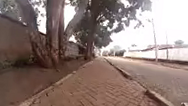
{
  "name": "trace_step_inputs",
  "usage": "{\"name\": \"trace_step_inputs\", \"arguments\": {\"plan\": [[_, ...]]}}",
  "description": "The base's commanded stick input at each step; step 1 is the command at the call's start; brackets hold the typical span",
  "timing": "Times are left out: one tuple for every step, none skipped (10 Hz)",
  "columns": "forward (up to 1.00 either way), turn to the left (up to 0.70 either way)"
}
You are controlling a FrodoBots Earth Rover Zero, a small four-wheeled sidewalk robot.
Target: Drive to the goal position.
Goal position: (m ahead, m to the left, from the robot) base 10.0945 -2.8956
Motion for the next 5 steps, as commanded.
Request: {"name": "trace_step_inputs", "arguments": {"plan": [[0.7,0.0],[0.7,0.0],[0.7,0.0],[0.7,0.0],[0.7,0.0]]}}
